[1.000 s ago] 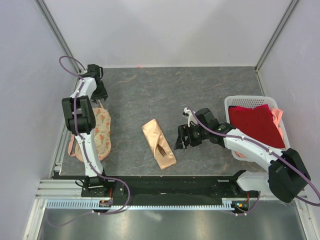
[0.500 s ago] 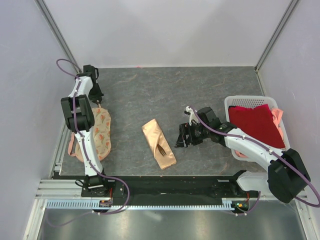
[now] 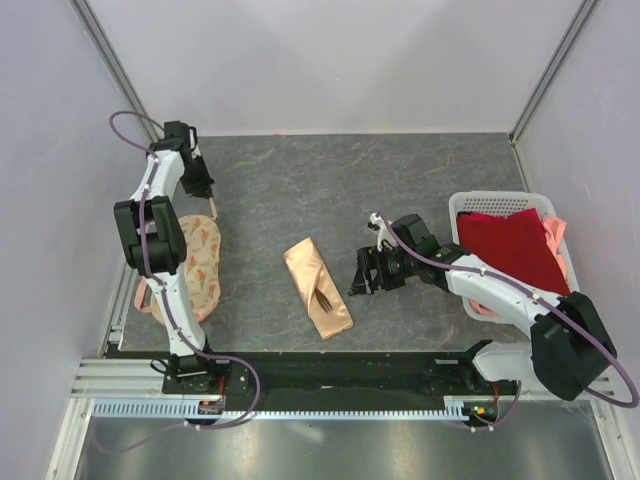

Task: Fold the napkin into a case and place the utensils inside
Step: Pick up the spoon from the corner of the board, then pass from the left arm to the right

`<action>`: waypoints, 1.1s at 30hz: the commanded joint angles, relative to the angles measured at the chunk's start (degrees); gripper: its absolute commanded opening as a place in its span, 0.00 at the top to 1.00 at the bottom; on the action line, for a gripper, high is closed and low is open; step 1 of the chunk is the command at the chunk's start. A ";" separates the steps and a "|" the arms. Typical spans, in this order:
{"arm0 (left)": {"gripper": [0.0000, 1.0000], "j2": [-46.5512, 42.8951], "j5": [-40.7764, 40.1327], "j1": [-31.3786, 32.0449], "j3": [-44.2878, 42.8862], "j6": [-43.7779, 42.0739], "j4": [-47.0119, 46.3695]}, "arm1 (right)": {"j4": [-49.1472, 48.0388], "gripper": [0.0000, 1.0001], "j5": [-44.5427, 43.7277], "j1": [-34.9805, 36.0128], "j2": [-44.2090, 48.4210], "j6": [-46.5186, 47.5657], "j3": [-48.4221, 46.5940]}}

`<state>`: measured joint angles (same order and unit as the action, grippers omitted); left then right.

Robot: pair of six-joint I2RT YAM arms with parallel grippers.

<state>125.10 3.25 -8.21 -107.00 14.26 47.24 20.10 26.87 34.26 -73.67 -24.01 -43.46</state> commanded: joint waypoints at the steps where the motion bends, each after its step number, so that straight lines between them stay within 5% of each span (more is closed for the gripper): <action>1: 0.98 -10.56 5.71 3.10 5.30 2.70 -4.17 | -3.22 0.16 -0.25 -0.42 -2.61 -0.60 -2.50; 5: 0.98 -19.68 8.79 7.50 12.94 3.49 -6.19 | -5.59 0.13 3.26 -1.21 -5.77 -2.18 -5.48; 18: 0.98 -43.88 18.55 36.31 38.33 0.33 -19.02 | -4.19 0.12 13.03 -8.06 -14.05 -3.15 -21.92; 25: 0.98 -48.46 13.90 44.67 44.24 -0.46 -19.56 | -2.96 0.13 16.80 -9.83 -14.40 -4.99 -23.51; 29: 0.98 -48.37 10.39 49.59 44.77 -1.17 -19.73 | -2.87 0.17 16.81 -9.74 -14.13 -5.87 -23.86; 33: 0.98 -48.46 6.25 53.46 44.51 -2.48 -19.56 | -2.08 0.34 18.21 -9.21 -15.19 -5.96 -23.69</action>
<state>77.45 14.50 42.89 -62.22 15.29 30.00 17.74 42.59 24.56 -87.96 -29.43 -64.84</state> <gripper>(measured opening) 0.044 0.739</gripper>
